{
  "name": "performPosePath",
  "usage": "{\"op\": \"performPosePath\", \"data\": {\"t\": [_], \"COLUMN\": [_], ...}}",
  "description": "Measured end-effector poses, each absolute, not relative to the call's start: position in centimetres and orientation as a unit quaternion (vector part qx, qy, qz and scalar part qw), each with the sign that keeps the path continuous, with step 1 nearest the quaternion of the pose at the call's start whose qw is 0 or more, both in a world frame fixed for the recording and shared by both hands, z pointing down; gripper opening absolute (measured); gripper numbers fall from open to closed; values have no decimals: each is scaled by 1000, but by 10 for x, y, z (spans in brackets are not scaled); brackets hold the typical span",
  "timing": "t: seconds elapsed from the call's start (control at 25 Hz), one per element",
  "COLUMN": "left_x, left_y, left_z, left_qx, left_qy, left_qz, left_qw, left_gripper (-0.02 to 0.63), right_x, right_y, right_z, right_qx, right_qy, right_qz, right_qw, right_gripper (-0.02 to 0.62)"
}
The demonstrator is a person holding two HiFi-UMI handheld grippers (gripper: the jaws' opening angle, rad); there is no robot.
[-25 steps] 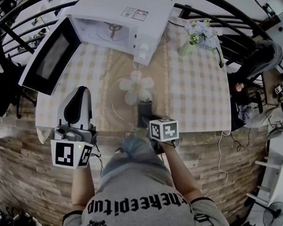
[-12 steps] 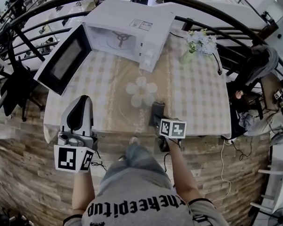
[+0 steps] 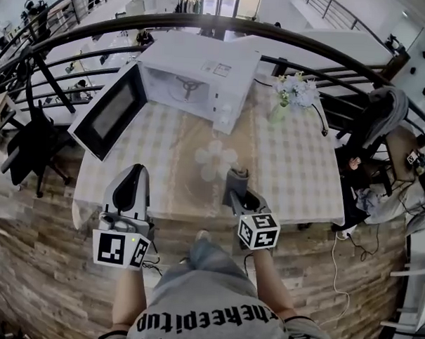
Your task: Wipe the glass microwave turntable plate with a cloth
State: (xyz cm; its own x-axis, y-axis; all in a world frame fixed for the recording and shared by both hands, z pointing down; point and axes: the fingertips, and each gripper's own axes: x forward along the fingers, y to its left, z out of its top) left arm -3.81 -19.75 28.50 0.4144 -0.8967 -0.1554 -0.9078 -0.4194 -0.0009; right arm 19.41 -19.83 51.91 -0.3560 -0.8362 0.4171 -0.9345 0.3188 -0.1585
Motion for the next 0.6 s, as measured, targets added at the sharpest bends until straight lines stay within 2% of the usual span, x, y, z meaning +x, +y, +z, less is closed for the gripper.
{"op": "performPosePath", "data": {"t": [0.2,0.6], "left_x": [-45,-58], "left_y": [-190,-182], "left_z": [280,273], "left_qx": [-839,-834], "left_qy": [538,544], "left_qz": [70,79], "left_qw": [44,46], "left_gripper": [23,23], "right_x": [183,174], "right_y": [-194,-185], "right_z": [476,404], "right_qx": [554,556], "right_qy": [-815,-826], "right_qz": [126,71], "right_qw": [117,62], "right_gripper": [106,107]}}
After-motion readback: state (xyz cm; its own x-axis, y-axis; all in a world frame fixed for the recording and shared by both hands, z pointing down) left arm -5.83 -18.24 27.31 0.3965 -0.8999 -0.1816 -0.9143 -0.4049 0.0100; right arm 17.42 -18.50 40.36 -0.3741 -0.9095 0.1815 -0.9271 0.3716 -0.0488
